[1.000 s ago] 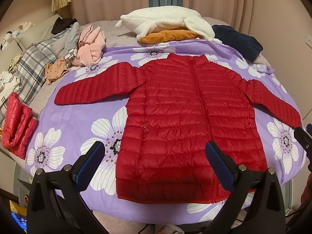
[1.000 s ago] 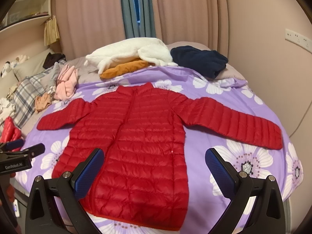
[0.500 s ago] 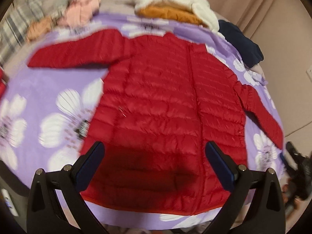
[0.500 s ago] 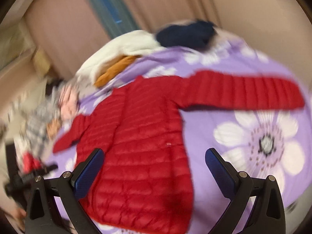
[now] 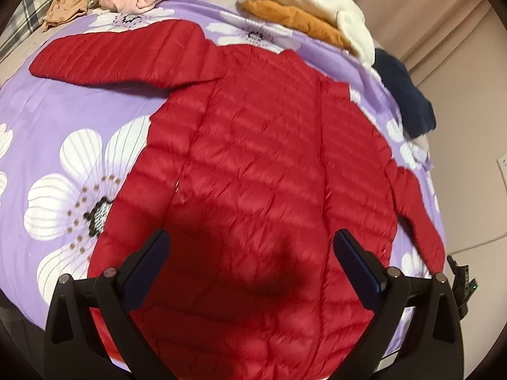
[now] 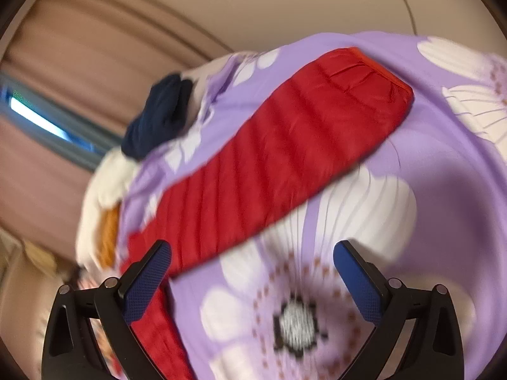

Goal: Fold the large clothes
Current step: 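Grasp the sleeve cuff nearest the right tool with the right tool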

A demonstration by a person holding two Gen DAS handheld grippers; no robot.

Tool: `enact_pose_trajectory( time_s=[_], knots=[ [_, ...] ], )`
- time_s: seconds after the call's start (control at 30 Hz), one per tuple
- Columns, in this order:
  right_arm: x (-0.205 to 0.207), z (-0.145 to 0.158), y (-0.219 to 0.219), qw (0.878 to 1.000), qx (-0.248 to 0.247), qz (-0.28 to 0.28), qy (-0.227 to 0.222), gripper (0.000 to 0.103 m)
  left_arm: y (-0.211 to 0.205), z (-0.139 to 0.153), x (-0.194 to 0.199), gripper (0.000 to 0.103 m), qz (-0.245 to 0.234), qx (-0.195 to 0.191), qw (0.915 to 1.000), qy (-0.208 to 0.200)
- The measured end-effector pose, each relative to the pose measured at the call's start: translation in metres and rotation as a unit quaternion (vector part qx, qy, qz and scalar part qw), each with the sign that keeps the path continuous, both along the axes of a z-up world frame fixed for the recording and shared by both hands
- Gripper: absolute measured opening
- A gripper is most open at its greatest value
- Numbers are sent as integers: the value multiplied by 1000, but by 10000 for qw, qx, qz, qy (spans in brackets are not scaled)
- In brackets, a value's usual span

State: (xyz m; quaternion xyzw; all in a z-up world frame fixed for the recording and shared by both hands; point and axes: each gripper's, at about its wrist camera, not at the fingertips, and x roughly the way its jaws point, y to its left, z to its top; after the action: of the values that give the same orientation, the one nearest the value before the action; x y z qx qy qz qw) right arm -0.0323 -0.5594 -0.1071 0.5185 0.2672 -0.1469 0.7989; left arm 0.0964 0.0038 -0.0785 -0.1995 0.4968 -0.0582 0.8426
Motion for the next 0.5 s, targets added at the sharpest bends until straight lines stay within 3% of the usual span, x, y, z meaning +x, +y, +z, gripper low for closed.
enact_pose_trajectory(
  time_s=[0.17,0.23,0.3,0.43,0.5],
  knots=[
    [13,-8,-20,9983,281,-357,-365,102,1,1,17,103,65,-91,9999,-23],
    [16,-11,-30,9965,388,-539,-514,94,2,2,23,103,127,-75,9998,-98],
    [18,-14,-38,9948,463,-747,-512,78,6,2,27,103,219,-154,9995,-143],
    [20,-27,-56,9923,624,-1043,-233,28,13,5,34,103,349,-119,9990,-258],
    [18,-21,-57,9927,419,-1116,-158,14,16,8,36,103,361,-46,9988,-330]
  ],
)
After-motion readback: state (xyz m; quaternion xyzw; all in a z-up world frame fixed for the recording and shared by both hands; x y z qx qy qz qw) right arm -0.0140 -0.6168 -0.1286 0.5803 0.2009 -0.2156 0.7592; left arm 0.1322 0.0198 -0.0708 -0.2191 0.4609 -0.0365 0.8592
